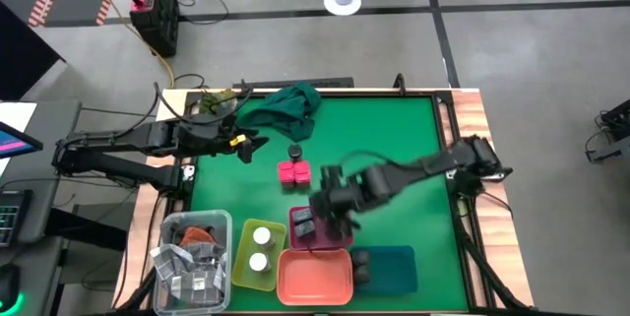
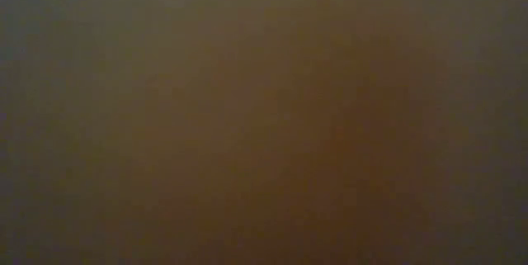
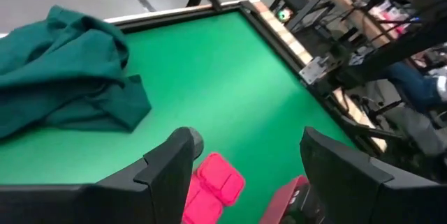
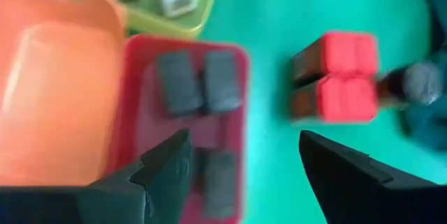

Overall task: Sort spices by type
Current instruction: Put the black seasoning bottle into the blue bin

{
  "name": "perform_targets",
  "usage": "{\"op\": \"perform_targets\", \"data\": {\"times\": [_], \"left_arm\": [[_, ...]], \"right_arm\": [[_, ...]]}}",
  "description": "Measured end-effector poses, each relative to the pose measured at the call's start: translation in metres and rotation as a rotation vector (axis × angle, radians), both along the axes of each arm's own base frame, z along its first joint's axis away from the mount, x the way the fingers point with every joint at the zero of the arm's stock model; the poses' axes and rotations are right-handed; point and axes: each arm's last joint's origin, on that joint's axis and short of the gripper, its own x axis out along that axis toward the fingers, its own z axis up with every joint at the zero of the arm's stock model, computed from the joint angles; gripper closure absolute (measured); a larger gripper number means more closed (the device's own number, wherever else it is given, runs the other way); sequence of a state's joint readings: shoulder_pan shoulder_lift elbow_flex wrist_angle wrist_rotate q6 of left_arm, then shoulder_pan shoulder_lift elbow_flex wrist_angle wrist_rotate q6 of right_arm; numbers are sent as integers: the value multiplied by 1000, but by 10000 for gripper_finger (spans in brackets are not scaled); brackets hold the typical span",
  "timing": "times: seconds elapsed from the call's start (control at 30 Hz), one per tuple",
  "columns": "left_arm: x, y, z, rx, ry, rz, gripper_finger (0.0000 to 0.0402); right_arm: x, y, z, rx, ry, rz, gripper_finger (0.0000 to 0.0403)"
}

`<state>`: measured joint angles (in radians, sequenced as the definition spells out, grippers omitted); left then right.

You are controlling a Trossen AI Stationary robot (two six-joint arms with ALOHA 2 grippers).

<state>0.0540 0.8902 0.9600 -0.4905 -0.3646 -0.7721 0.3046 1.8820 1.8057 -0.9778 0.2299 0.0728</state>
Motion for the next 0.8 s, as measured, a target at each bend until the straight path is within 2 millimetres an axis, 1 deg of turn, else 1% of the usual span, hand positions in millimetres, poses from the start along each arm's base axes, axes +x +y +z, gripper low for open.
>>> {"op": "perform_targets", "data": {"times": [0.07, 0.17, 0.27, 0.4, 0.47, 0.53, 0.67, 0.8], "left_arm": [[-1, 0, -1, -7, 14, 6, 153], [-2, 0, -3, -17, 32, 14, 153], [-3, 0, -5, -35, 40, 10, 153], [-7, -3, -6, -66, 73, -68, 153], [-9, -4, -8, -67, 103, -124, 153], [-11, -6, -9, -58, 129, -176, 153], [-15, -7, -10, -11, 164, -235, 153], [-19, -6, -6, 47, 151, -229, 153]], "right_arm": [[9, -23, 1, 6, -16, 19, 112], [22, -58, 4, 40, -67, 2, 112], [32, -91, 8, 69, -150, -84, 112], [38, -123, 14, 137, -251, -241, 112], [39, -134, 15, 168, -279, -304, 112], [41, -143, 17, 176, -310, -332, 112], [42, -151, 19, 198, -344, -372, 112], [41, -157, 19, 248, -350, -450, 112]]}}
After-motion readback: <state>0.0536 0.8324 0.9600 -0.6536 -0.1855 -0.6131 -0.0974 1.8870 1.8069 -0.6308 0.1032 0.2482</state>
